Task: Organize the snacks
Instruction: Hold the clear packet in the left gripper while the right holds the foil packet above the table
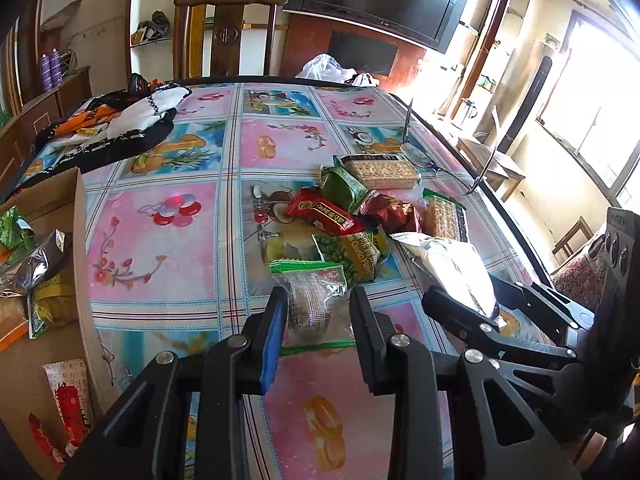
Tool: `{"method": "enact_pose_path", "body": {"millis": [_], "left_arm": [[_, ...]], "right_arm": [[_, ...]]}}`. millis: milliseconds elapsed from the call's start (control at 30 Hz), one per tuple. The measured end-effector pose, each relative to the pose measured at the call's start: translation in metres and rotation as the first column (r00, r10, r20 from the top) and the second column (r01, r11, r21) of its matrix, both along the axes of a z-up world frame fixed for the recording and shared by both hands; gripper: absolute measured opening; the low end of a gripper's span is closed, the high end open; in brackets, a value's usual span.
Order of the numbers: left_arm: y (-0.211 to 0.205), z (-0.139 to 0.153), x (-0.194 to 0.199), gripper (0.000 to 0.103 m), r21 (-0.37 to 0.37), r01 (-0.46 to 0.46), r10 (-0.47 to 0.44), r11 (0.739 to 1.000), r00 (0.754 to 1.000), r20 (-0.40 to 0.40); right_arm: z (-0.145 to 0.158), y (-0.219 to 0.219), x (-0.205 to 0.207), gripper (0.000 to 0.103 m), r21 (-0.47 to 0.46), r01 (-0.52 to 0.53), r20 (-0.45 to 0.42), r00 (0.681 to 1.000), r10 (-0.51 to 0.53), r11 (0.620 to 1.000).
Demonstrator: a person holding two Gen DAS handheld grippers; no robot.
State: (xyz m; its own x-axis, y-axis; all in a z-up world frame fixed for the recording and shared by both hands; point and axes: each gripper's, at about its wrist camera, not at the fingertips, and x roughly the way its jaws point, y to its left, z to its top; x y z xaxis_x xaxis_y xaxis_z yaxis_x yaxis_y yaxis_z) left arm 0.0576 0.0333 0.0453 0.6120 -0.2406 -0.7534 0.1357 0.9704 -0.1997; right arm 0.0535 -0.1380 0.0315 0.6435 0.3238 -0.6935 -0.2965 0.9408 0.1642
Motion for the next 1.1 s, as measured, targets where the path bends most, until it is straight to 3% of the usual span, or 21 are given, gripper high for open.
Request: {"method": "enact_pose_path", "body": {"millis": [1100], "left_arm": [[-0.0028,0.0048,-0.0057,0.031,-0.011,0.014,-0.014,1.0,1.0,0.012]], "right_arm": [[0.0037,-0.0014,-0.0048,0.062,0.01,0.01,0.03,0.999,-0.011,1.0]]}}
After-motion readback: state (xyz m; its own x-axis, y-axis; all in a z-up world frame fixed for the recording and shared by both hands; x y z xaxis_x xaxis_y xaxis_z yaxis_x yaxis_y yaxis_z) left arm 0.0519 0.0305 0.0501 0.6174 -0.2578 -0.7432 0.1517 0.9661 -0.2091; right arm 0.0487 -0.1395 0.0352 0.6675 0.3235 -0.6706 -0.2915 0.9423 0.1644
